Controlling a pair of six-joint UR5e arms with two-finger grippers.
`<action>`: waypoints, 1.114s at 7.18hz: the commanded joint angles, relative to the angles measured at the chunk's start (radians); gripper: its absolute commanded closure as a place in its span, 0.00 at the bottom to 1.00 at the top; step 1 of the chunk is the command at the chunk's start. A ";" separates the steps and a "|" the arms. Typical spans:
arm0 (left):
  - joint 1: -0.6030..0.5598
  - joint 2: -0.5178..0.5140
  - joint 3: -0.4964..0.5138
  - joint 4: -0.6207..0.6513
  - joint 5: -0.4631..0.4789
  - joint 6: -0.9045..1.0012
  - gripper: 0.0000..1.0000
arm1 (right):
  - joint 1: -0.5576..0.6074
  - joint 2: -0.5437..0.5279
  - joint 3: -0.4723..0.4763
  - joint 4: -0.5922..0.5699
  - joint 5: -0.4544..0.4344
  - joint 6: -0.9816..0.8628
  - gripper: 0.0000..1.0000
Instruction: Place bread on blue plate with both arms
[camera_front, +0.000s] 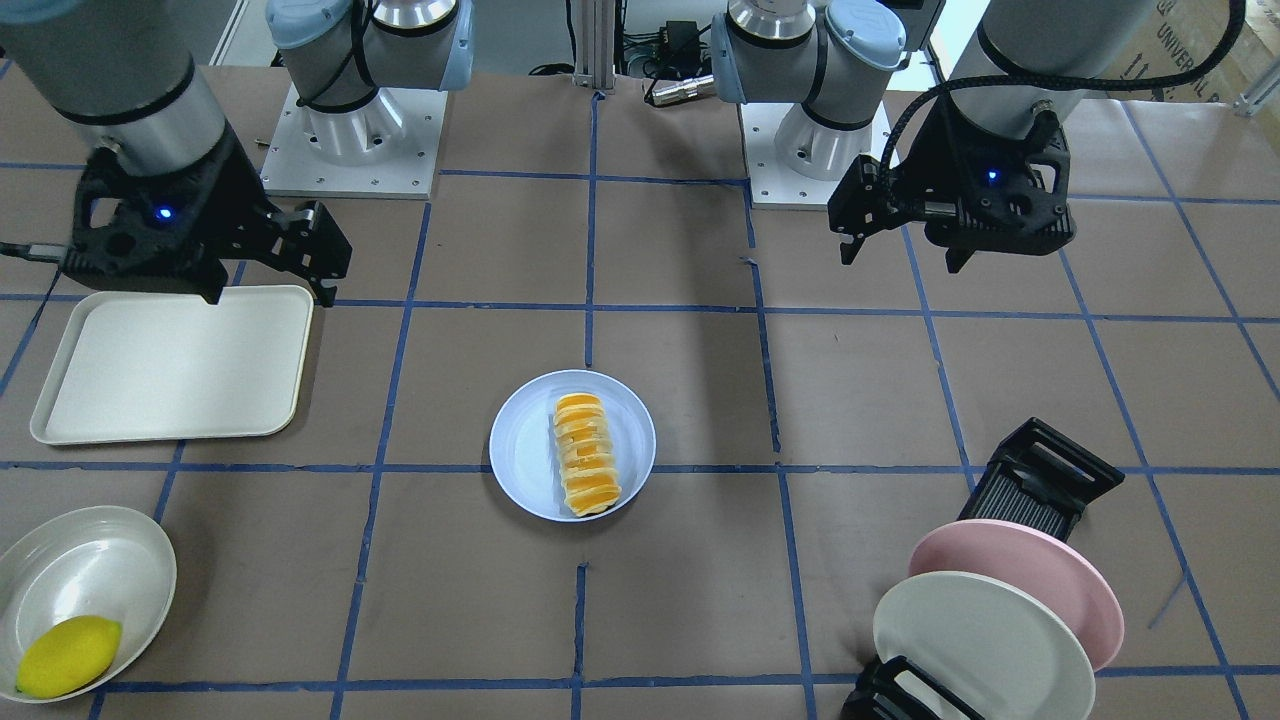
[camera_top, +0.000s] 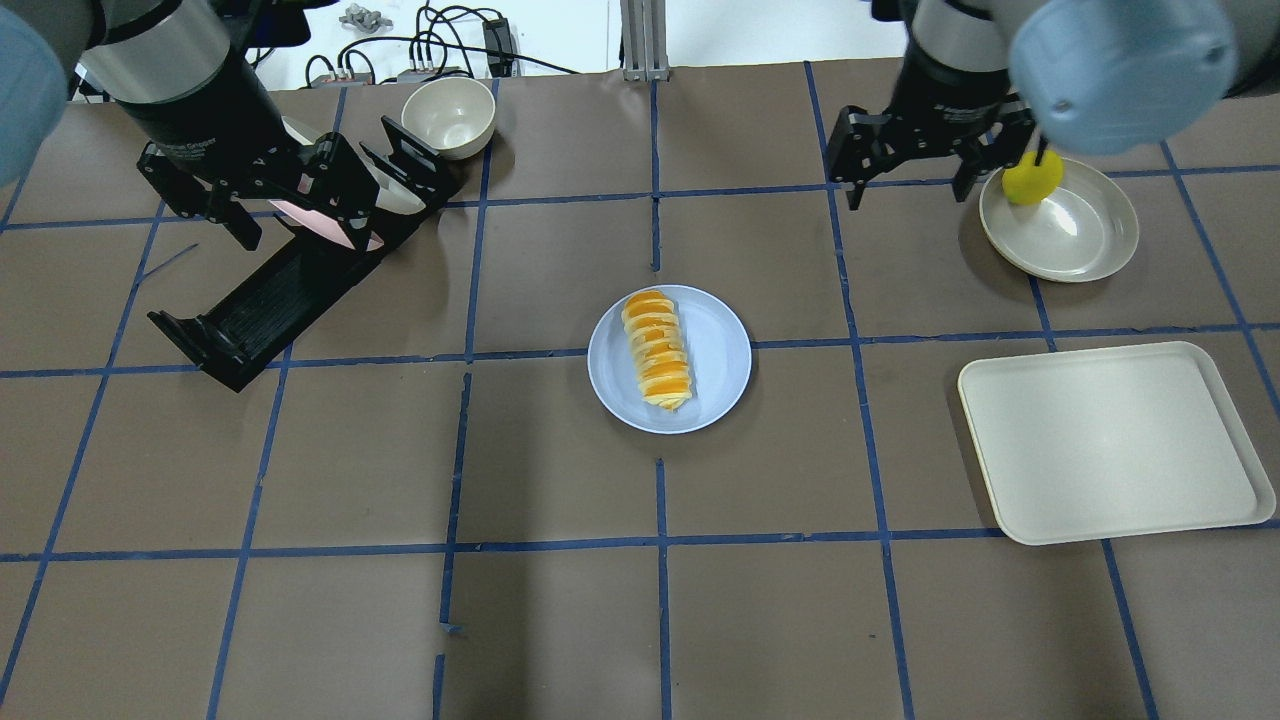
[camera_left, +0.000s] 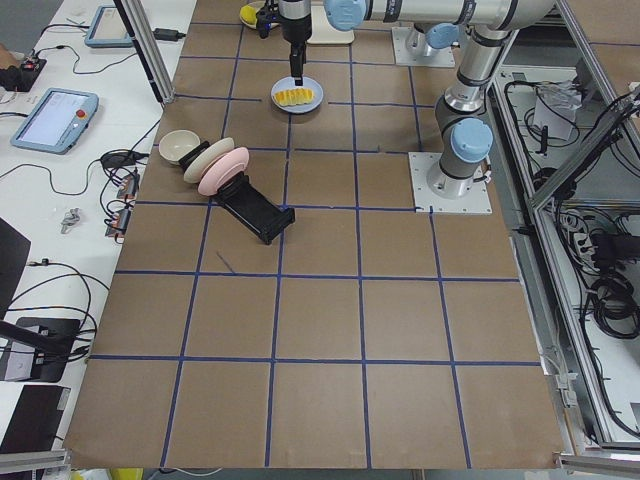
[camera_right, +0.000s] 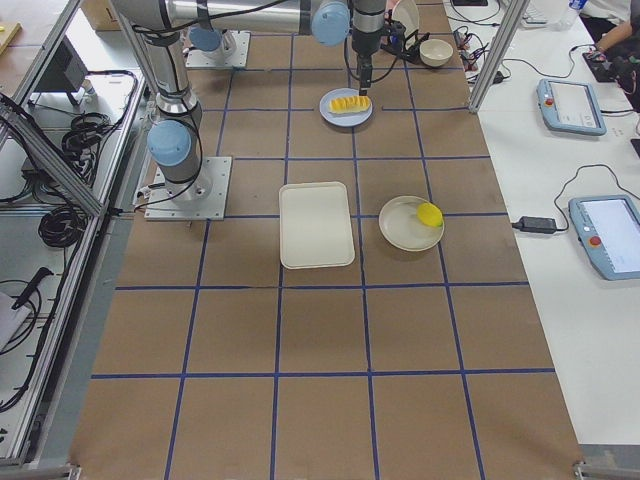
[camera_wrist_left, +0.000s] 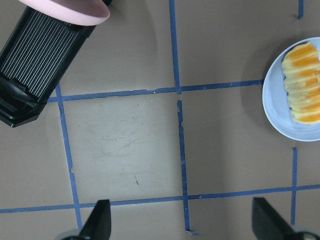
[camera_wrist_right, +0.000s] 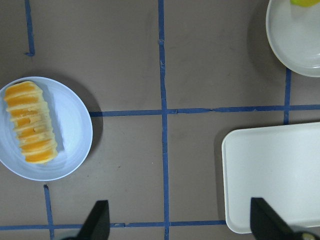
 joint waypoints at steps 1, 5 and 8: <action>0.000 0.001 0.000 -0.001 -0.001 0.002 0.00 | -0.017 -0.089 0.003 0.065 0.071 -0.072 0.00; 0.000 -0.001 0.002 -0.001 -0.006 0.002 0.00 | 0.067 -0.120 -0.006 0.089 -0.030 -0.043 0.00; 0.000 0.001 0.000 -0.001 -0.006 0.002 0.00 | 0.071 -0.073 -0.032 0.081 -0.045 -0.038 0.00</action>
